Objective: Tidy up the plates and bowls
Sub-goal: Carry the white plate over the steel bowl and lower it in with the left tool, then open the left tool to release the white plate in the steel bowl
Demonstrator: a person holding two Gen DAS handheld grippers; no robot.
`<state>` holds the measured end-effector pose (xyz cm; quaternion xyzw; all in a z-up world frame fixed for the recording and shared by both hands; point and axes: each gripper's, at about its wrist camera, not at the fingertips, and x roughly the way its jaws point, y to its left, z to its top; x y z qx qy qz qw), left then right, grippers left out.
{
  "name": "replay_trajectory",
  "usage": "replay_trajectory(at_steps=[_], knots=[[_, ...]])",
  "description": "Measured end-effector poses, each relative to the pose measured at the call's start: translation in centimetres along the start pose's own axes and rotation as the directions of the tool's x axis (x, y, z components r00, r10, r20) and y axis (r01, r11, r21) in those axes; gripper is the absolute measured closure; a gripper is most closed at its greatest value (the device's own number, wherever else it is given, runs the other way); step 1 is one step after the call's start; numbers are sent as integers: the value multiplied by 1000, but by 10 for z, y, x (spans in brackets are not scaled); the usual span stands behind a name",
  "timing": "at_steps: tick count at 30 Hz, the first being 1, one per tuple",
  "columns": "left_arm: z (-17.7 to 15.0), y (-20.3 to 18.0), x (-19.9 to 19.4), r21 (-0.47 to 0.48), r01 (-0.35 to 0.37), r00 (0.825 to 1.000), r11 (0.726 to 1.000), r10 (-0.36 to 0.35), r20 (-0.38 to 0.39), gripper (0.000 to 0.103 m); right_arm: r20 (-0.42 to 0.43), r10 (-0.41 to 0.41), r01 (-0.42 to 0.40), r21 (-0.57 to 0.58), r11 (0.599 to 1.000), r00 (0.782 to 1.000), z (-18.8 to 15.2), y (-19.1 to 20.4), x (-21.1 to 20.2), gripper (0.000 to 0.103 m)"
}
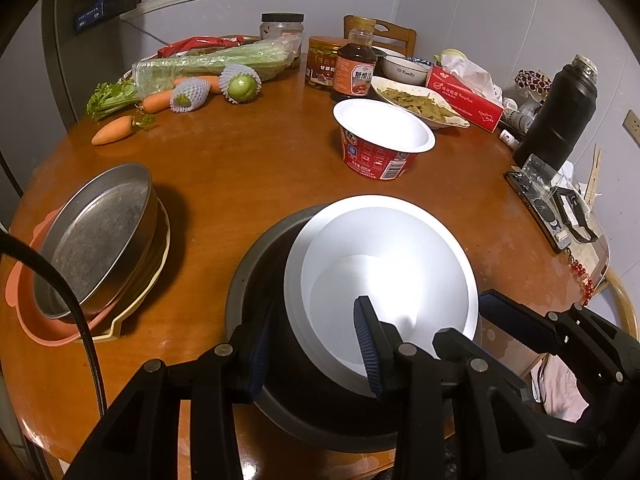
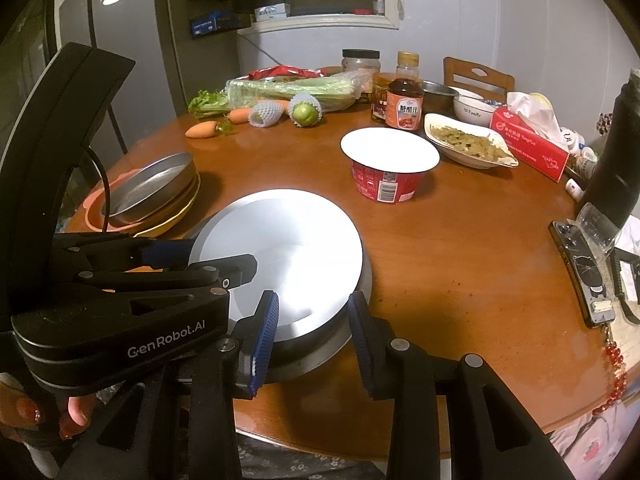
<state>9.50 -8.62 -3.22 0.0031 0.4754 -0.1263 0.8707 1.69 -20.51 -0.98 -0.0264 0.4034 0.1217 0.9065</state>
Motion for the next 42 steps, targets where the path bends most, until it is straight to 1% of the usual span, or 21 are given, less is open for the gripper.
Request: replay_trajectory(at_steps=[5, 12, 23, 25, 26, 28, 34, 38, 42], knots=[[1, 3, -1, -11, -5, 1000, 1000, 5, 0, 63, 3, 7, -7, 17, 1000, 1000, 0, -5, -2, 64], [2, 2, 0, -1, -18, 1000, 1000, 18, -4, 62, 21, 3, -4, 46, 999, 1000, 3, -14, -8, 62], [3, 4, -8, -4, -15, 1000, 1000, 15, 10, 60, 24, 1, -3, 69, 998, 1000, 2, -24, -8, 61], [3, 3, -12, -1, -14, 1000, 1000, 14, 19, 56, 28, 0, -2, 73, 997, 1000, 1, -25, -9, 61], [3, 3, -14, 1, -15, 1000, 1000, 15, 24, 51, 35, 0, -3, 78, 997, 999, 1, -26, -10, 61], [4, 2, -19, 6, -23, 999, 1000, 23, 43, 46, 44, 0, -4, 91, 996, 999, 2, -29, -11, 61], [9, 6, -31, 14, -11, 997, 1000, 10, 71, 46, 44, -11, 6, 114, 993, 999, 5, -36, -10, 60], [19, 9, -41, 21, -17, 994, 1000, 14, 105, 45, 54, -12, 5, 127, 992, 998, 11, -40, -10, 60], [32, 9, -45, 32, -22, 993, 999, 18, 120, 45, 67, -14, 5, 139, 990, 998, 22, -45, -10, 60]])
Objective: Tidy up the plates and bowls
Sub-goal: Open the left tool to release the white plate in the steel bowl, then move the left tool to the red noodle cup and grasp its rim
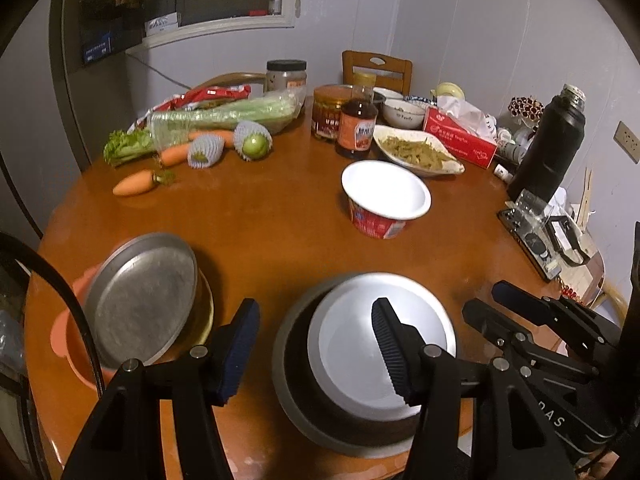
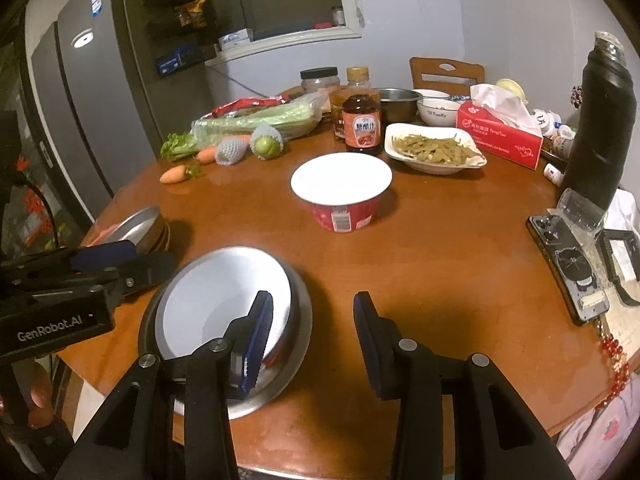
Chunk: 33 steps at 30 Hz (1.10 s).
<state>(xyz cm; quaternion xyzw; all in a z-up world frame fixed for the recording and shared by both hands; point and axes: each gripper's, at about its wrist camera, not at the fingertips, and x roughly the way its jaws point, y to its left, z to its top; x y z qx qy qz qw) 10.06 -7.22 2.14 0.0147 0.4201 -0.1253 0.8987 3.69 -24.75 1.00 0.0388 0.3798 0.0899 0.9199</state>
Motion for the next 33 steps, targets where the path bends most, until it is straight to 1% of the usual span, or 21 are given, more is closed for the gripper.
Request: replay_trajectory(at_steps=[9, 18, 20, 21, 28, 33], knots=[[35, 5, 3, 14, -29, 1000, 999, 29, 11, 45, 13, -17, 16, 11, 1000, 1000, 29, -8, 7, 59], [78, 5, 1, 28, -49, 998, 998, 48, 34, 45, 33, -33, 32, 16, 999, 999, 73, -18, 8, 58], [87, 4, 0, 30, -49, 998, 998, 47, 41, 45, 44, -34, 34, 14, 999, 998, 82, -19, 6, 54], [92, 4, -1, 31, -51, 998, 998, 50, 43, 45, 49, -36, 35, 14, 999, 998, 88, -21, 5, 50], [120, -3, 2, 40, -49, 997, 998, 47, 56, 45, 75, -50, 48, 26, 999, 996, 117, -33, 4, 49], [134, -10, 16, 47, -39, 998, 998, 36, 55, 45, 86, -57, 54, 36, 998, 995, 132, -42, 8, 49]])
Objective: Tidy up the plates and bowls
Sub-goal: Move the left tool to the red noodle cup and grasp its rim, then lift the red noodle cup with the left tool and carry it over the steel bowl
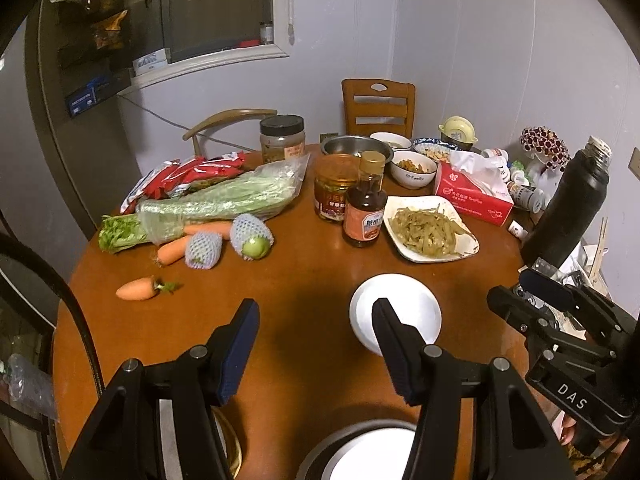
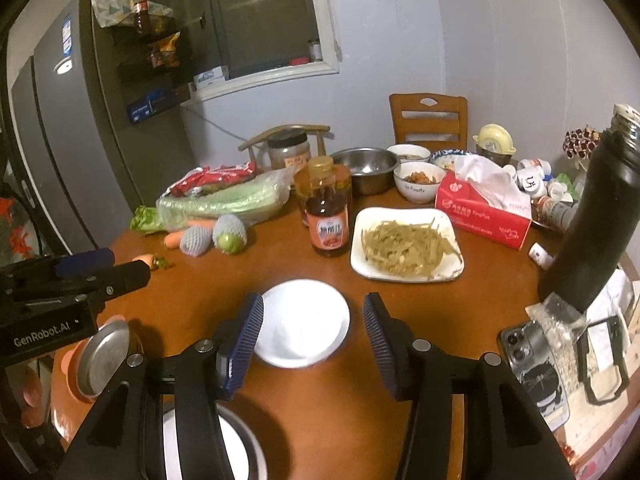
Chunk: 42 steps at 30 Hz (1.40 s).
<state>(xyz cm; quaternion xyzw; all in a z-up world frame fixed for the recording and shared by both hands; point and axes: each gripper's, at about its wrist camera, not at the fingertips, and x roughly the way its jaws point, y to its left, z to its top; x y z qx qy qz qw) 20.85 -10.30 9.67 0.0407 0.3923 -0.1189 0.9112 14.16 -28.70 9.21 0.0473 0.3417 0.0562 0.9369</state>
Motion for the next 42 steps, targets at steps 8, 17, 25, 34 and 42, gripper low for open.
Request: replay_trajectory(at_steps=[8, 17, 25, 34, 42], knots=[[3, -16, 53, 18, 22, 996, 1000, -20, -82, 45, -54, -18, 19, 29, 999, 998, 0, -18, 32, 49], [-9, -29, 104, 38, 32, 984, 999, -25, -178, 45, -154, -25, 33, 49, 998, 988, -20, -30, 77, 49], [-20, -24, 139, -1, 60, 963, 998, -58, -262, 45, -208, -10, 21, 50, 999, 978, -31, -30, 102, 49], [-23, -25, 159, 6, 62, 952, 998, -57, -300, 45, -226, -10, 20, 42, 999, 974, -35, -30, 118, 49], [-27, -24, 172, 3, 75, 941, 997, -70, -332, 46, -232, -9, 14, 16, 1000, 973, -37, -27, 129, 56]])
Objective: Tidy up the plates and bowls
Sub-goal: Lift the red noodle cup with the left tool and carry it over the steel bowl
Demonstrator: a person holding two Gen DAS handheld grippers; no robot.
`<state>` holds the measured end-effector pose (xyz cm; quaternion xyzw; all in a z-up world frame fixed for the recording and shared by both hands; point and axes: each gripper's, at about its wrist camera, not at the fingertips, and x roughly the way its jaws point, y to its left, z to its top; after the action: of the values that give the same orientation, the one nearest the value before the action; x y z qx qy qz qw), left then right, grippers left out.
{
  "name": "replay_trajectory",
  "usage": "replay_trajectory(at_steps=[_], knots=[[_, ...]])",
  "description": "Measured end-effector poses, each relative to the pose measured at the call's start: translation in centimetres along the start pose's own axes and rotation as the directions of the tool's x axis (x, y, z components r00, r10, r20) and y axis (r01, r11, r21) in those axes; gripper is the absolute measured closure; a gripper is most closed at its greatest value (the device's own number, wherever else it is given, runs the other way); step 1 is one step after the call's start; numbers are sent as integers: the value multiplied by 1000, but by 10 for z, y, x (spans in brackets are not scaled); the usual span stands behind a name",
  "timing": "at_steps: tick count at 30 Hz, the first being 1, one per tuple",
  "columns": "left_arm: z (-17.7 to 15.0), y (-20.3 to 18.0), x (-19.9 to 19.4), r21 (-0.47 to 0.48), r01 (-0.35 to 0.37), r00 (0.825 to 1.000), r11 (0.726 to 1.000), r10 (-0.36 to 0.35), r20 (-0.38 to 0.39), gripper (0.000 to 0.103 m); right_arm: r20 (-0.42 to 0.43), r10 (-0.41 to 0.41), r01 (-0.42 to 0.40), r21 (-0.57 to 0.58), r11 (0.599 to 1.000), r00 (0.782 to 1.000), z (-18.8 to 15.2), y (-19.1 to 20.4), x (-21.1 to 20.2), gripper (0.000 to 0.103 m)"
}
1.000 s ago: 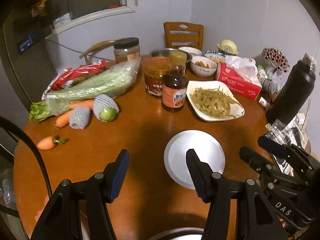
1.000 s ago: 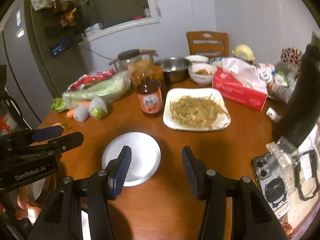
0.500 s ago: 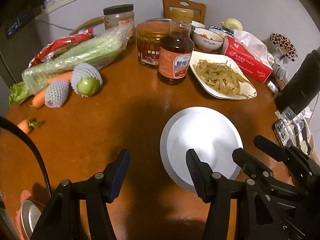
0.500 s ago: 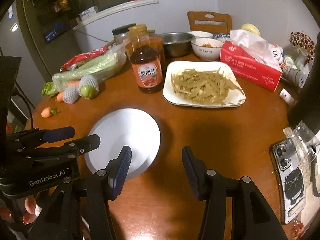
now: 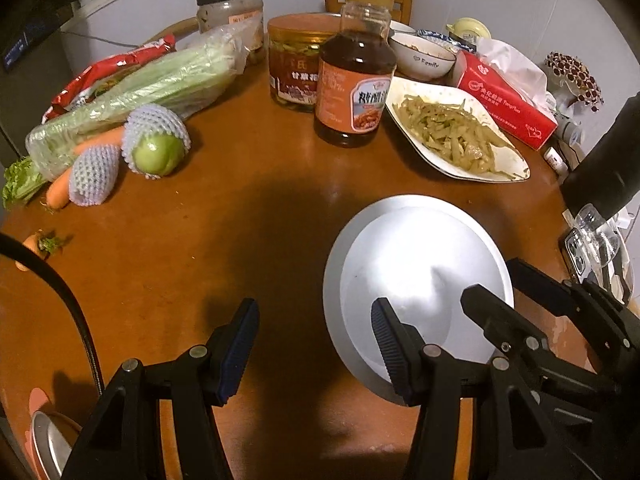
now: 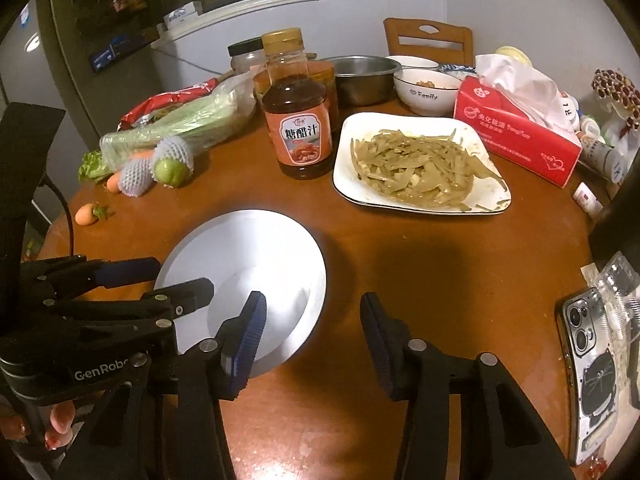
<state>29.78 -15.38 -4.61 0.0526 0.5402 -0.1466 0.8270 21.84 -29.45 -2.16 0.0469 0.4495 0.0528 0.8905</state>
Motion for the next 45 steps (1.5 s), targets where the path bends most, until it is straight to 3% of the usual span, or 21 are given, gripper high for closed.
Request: replay_trajectory(at_steps=[7, 13, 27, 45], knots=[[-2, -6, 1, 39, -6, 1000, 999, 6, 1, 56, -9, 18, -18, -24, 1000, 1000, -1, 5, 5, 66], [-4, -8, 1, 41, 33, 999, 999, -33, -5, 69, -12, 28, -28, -38, 999, 1000, -1, 10, 6, 74], [-13, -3, -37, 30, 29, 998, 999, -31, 63, 70, 32, 73, -71, -55, 996, 997, 0, 24, -18, 80], [-45, 5, -113, 20, 19, 984, 1000, -22, 176, 70, 139, 83, -67, -116, 991, 987, -10, 61, -86, 79]])
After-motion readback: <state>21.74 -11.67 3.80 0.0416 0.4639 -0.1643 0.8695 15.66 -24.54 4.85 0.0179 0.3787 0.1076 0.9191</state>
